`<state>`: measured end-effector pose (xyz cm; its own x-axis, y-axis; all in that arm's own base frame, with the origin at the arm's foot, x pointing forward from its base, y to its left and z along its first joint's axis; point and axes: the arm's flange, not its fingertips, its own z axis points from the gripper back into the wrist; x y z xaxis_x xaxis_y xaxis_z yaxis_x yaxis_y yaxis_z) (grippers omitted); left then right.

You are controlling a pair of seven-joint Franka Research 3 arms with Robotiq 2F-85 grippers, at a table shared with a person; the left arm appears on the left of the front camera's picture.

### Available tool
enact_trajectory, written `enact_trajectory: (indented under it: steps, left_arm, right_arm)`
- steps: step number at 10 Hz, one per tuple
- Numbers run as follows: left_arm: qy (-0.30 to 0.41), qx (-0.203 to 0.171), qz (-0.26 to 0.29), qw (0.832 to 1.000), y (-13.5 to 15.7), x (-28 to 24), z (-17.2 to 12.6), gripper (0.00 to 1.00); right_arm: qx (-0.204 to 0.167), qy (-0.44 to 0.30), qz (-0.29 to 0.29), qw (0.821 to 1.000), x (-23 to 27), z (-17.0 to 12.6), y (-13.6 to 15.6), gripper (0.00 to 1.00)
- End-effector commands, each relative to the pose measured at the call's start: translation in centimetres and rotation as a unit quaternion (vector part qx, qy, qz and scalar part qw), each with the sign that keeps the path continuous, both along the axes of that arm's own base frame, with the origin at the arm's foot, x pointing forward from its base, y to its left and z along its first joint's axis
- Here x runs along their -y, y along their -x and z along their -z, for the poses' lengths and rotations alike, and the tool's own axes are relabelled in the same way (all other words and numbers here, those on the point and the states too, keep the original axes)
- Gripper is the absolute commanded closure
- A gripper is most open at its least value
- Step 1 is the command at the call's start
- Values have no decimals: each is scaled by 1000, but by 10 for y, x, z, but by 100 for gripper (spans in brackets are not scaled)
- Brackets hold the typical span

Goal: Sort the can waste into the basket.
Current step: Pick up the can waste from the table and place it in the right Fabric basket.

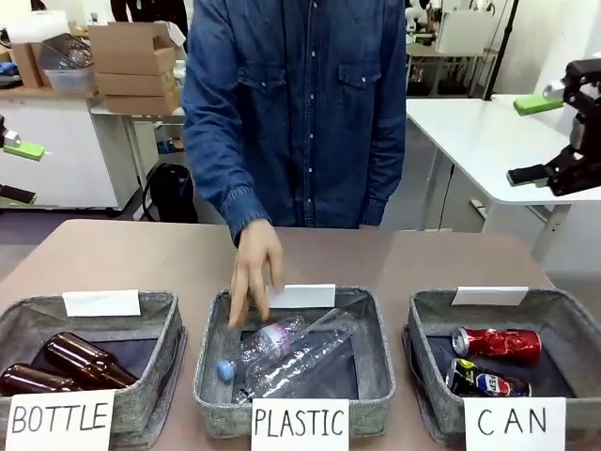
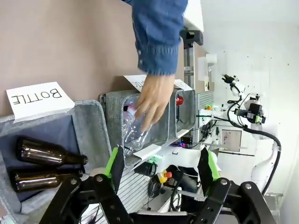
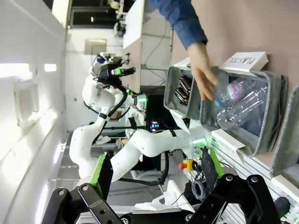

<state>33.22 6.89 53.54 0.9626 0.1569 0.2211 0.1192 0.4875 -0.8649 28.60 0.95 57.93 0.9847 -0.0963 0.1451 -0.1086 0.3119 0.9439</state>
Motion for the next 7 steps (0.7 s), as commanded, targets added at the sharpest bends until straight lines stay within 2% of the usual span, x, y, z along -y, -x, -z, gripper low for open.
enact_trajectory:
  steps: [1,7]
  left_arm:
    - [-4,1,5,1000,2,-5,2,17]
    - [-4,1,5,1000,2,-5,2,17]
  right_arm:
    - [9,1,-9,1000,3,2,2,0]
    - [9,1,-9,1000,3,2,2,0]
